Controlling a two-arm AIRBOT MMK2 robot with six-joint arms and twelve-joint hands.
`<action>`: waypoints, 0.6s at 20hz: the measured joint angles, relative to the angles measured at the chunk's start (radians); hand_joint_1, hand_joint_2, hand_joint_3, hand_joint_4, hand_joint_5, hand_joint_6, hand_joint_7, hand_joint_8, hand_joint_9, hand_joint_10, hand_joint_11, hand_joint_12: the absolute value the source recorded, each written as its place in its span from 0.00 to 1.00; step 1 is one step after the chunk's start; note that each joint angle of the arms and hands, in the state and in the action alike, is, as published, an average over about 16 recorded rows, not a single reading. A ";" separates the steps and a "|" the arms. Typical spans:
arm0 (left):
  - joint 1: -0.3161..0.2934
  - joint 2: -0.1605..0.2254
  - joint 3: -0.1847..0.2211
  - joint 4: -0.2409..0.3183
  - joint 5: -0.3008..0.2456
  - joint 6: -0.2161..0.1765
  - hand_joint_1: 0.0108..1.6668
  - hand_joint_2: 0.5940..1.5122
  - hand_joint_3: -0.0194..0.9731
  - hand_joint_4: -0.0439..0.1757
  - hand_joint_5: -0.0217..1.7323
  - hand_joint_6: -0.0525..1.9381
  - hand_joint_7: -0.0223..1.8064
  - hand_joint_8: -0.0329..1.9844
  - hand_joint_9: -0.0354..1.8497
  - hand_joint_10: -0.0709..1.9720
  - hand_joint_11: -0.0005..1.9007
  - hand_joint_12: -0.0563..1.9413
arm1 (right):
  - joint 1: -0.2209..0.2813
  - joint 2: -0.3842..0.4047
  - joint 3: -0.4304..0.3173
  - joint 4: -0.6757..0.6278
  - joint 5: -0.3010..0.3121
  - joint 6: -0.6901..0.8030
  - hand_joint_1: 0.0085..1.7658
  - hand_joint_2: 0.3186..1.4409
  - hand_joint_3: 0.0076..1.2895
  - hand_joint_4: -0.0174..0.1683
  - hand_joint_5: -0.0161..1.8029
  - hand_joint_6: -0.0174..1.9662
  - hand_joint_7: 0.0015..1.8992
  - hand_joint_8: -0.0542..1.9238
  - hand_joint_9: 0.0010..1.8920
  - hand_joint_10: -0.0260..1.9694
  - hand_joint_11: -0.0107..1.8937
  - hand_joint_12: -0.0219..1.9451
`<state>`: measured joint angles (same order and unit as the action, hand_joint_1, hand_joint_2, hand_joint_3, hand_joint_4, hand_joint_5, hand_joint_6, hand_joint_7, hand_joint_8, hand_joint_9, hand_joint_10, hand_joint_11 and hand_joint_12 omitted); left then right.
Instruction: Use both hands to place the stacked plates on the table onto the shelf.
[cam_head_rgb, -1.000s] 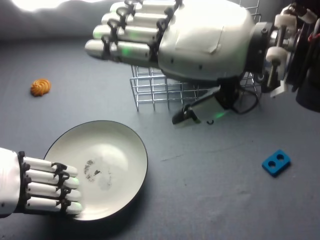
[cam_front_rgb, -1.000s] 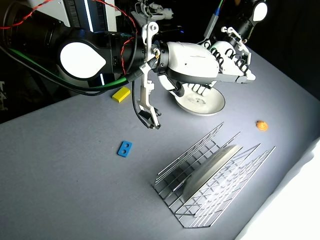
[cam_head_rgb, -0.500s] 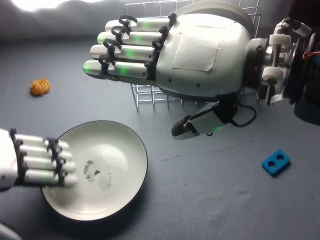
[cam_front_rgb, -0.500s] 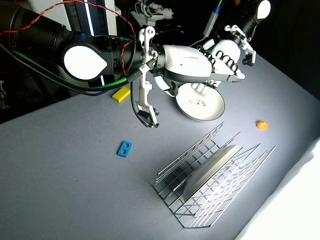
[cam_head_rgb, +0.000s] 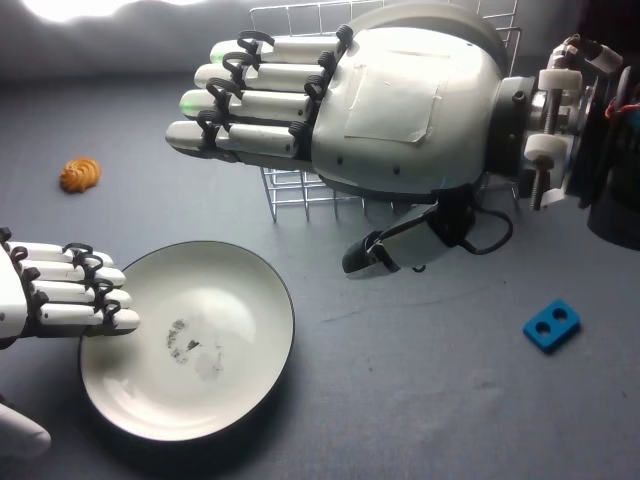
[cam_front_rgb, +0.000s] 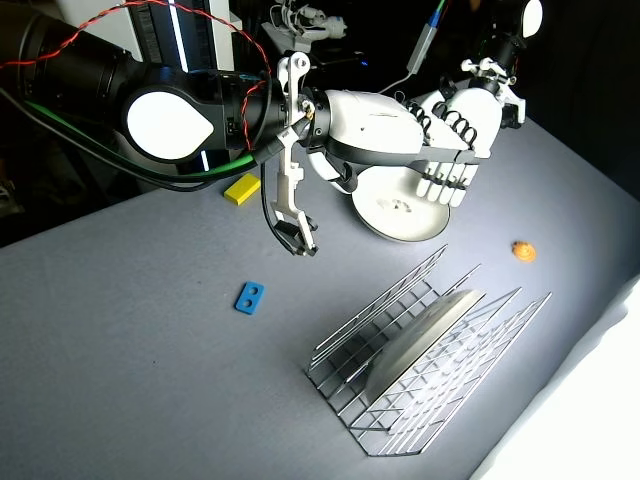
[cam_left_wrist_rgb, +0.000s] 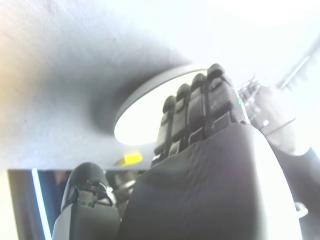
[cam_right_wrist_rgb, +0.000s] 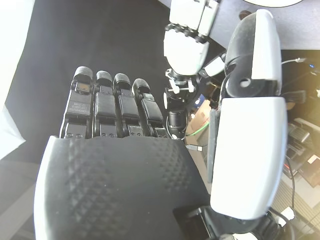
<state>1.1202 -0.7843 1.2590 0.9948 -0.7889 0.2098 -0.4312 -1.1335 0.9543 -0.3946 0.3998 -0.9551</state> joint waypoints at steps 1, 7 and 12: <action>0.005 0.001 -0.002 -0.003 0.004 0.000 0.00 0.57 0.03 0.20 0.04 0.04 0.04 0.02 0.02 0.03 0.01 0.03 | 0.000 0.000 0.000 0.000 0.000 0.000 0.58 0.47 0.01 0.12 0.02 0.03 0.01 0.03 0.01 0.01 0.02 0.01; 0.039 0.006 -0.022 -0.015 0.025 0.002 0.00 0.57 0.03 0.20 0.05 0.04 0.04 0.02 0.01 0.02 0.01 0.03 | -0.003 0.000 0.000 0.000 0.000 -0.003 0.58 0.48 0.00 0.12 0.02 0.03 0.01 0.04 0.01 0.01 0.02 0.01; 0.068 0.011 -0.048 -0.020 0.042 0.002 0.00 0.57 0.03 0.20 0.04 0.03 0.04 0.01 0.01 0.02 0.01 0.04 | -0.006 0.001 0.000 0.000 0.000 -0.005 0.57 0.49 0.00 0.12 0.02 0.03 0.01 0.04 0.01 0.01 0.02 0.01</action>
<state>1.1885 -0.7737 1.2108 0.9753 -0.7464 0.2123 -0.4369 -1.1328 0.9543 -0.3951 0.4000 -0.9605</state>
